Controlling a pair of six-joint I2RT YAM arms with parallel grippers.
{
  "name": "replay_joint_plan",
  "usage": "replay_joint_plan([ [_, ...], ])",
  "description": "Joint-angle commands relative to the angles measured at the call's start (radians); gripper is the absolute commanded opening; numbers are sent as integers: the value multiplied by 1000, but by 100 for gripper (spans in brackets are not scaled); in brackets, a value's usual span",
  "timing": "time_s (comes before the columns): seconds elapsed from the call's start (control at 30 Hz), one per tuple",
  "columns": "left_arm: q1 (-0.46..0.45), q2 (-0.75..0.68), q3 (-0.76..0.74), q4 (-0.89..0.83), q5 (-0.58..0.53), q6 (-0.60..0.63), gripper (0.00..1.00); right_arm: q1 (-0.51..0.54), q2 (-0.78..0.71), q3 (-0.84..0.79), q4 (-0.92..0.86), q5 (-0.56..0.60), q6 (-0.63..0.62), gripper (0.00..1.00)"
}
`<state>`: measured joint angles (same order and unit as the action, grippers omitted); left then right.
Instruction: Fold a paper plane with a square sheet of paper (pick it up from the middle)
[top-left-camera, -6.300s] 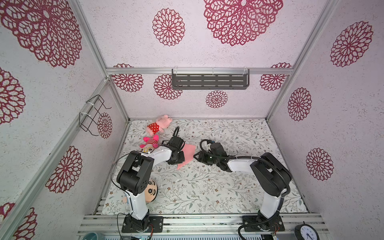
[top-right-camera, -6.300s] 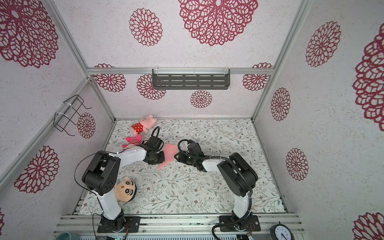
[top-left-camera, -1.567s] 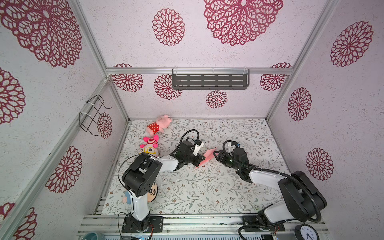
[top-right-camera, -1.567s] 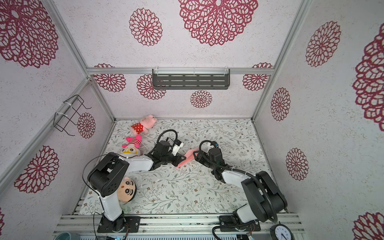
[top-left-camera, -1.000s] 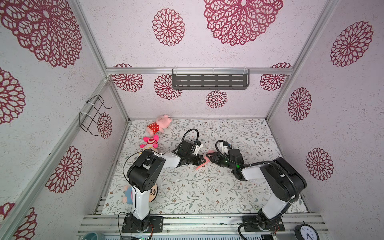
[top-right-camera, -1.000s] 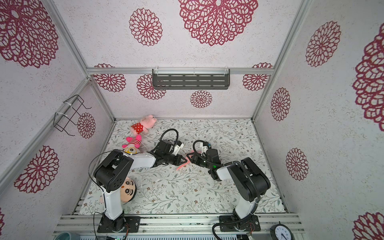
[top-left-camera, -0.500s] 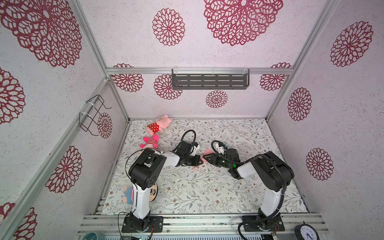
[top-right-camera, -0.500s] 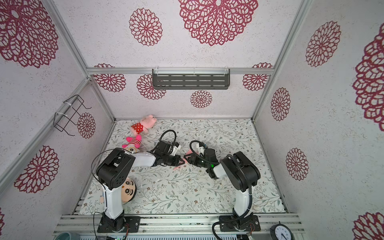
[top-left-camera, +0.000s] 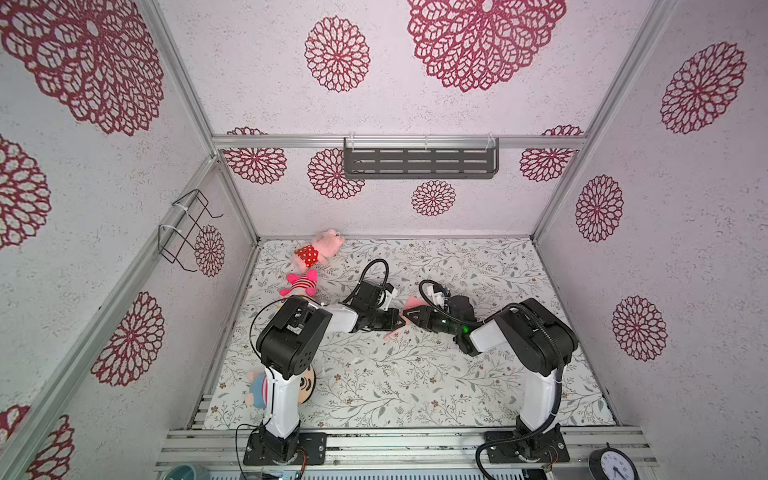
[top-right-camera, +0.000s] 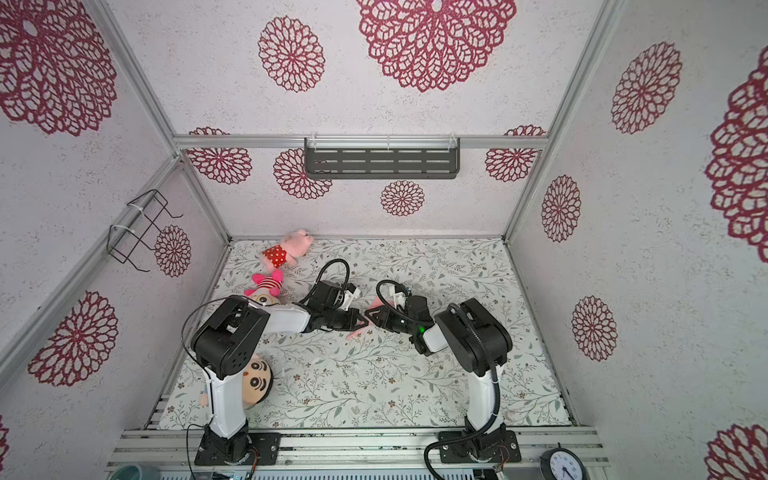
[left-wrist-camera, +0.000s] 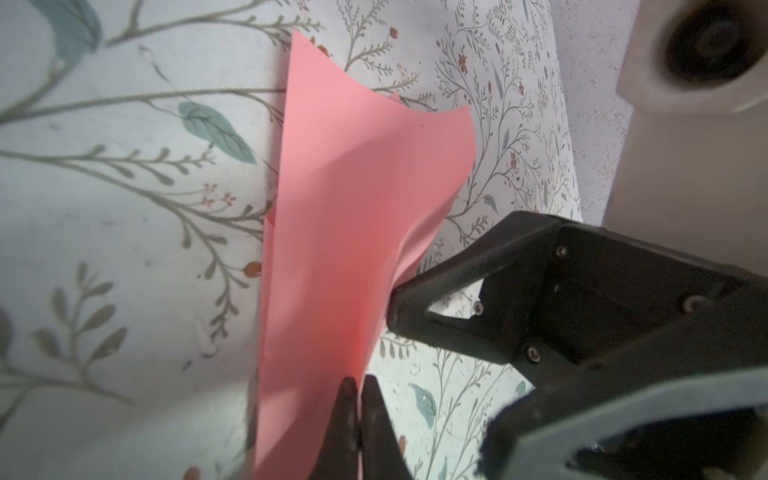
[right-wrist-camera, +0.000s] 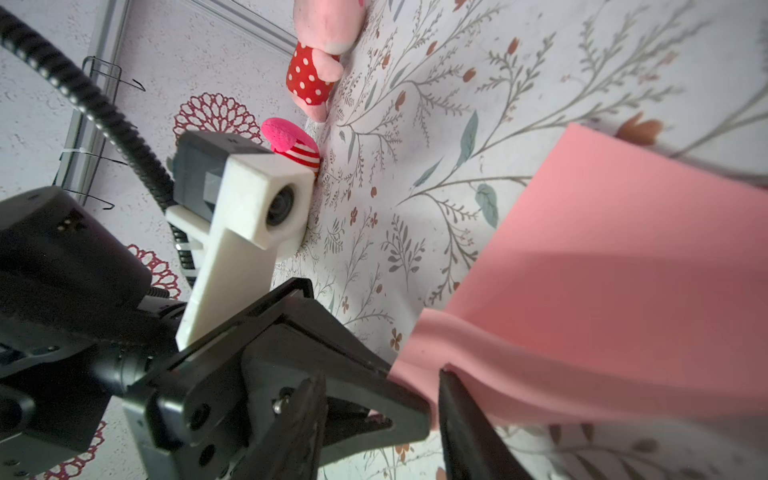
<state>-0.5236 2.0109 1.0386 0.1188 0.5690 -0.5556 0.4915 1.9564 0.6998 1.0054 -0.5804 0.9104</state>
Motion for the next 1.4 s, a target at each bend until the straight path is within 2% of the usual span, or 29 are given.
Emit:
replay_joint_plan([
  [0.0, 7, 15, -12, 18, -1, -2, 9, -3, 11, 32, 31, -6, 1, 46],
  [0.27, 7, 12, -21, 22, -6, 12, 20, -3, 39, 56, 5, 14, 7, 44],
  [0.73, 7, -37, -50, 0, -33, 40, 28, -5, 55, 74, -80, 70, 12, 43],
  [1.1, 7, -86, -73, -55, -84, 94, 28, -6, 63, 86, -108, 78, 18, 43],
  [1.37, 7, -86, -72, -83, -120, 101, 21, -6, 55, 94, -105, 65, 26, 43],
])
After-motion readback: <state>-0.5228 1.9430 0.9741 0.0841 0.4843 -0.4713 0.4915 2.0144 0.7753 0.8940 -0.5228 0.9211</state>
